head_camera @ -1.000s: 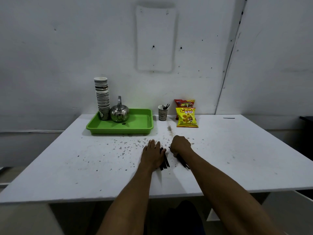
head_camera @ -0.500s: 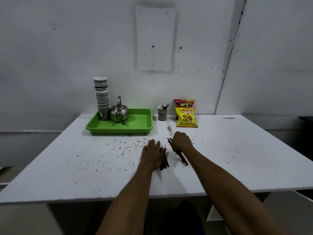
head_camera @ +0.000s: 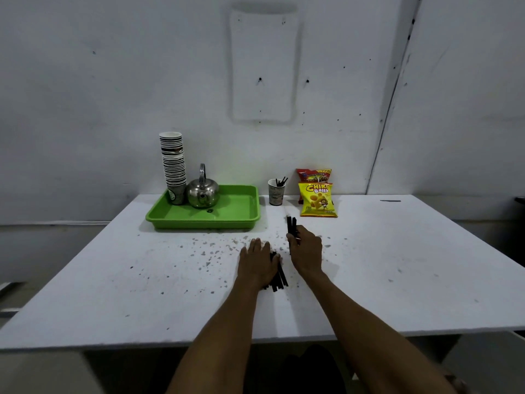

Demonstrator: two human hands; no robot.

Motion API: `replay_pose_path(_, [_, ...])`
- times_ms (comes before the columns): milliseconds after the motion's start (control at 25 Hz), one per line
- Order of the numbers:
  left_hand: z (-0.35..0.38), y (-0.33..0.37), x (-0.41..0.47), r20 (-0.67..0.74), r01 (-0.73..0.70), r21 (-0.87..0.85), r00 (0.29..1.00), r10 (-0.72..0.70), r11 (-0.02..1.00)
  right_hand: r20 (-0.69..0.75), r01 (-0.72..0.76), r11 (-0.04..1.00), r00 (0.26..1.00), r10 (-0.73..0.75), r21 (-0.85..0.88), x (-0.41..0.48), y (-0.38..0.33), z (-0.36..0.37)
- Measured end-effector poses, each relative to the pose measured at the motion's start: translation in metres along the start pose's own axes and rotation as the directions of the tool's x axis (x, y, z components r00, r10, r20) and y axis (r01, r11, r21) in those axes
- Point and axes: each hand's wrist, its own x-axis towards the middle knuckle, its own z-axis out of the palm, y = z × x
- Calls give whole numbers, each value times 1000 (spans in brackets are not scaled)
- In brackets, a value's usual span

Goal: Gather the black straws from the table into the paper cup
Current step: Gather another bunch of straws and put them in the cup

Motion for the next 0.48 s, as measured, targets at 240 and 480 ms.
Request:
replay_pose_path(240, [-10,-6,16,-25,-41,8,999,42,999,3,-5,1000,1000,5,-21,21,9,5])
replay_pose_path(480, [-43,-3,91,-299,-261,41,918,261,964,-84,17,996,996,-10,82,122,-16,9])
